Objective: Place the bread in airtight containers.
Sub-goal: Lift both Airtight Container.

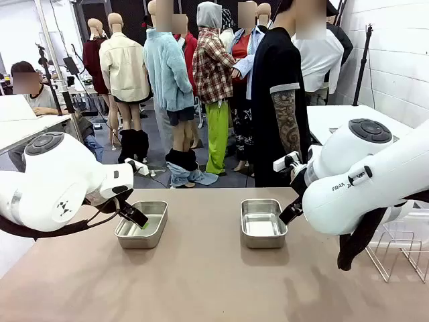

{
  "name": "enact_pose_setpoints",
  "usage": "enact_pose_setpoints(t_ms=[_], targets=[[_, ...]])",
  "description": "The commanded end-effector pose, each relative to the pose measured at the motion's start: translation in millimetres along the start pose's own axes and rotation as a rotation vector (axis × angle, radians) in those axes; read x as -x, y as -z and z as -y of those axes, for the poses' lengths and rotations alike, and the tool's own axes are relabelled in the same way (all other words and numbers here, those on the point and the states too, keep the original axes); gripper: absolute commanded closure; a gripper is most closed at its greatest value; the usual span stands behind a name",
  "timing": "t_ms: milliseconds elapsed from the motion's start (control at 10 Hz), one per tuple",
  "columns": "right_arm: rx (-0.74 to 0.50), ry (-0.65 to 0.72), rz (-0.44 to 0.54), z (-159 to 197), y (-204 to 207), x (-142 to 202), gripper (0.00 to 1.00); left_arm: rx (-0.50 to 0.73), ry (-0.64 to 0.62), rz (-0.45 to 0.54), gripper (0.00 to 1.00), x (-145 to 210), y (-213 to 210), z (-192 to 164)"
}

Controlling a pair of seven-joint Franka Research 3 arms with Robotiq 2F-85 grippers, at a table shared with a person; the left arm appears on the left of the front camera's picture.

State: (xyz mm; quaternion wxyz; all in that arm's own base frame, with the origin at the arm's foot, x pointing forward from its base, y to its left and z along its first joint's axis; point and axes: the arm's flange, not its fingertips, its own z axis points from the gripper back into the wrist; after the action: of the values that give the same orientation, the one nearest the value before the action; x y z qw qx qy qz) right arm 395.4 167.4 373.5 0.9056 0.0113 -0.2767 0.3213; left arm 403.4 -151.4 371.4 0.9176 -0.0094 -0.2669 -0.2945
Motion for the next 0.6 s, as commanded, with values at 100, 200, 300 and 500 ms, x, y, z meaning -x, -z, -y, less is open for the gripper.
enact_pose_setpoints(t_ms=[100,200,300,500], targets=[[0.000,0.000,0.000,0.0,0.0,0.0,0.00,0.000,0.000,0.000,0.00,0.0,0.0,0.0],[0.000,0.000,0.000,0.0,0.0,0.0,0.00,0.000,0.000,0.000,0.00,0.0,0.0,0.0],[0.000,0.000,0.000,0.0,0.0,0.0,0.00,0.000,0.000,0.000,0.00,0.0,0.0,0.0],[0.000,0.000,0.000,0.0,0.0,0.0,0.00,0.000,0.000,0.000,0.00,0.0,0.0,0.0]])
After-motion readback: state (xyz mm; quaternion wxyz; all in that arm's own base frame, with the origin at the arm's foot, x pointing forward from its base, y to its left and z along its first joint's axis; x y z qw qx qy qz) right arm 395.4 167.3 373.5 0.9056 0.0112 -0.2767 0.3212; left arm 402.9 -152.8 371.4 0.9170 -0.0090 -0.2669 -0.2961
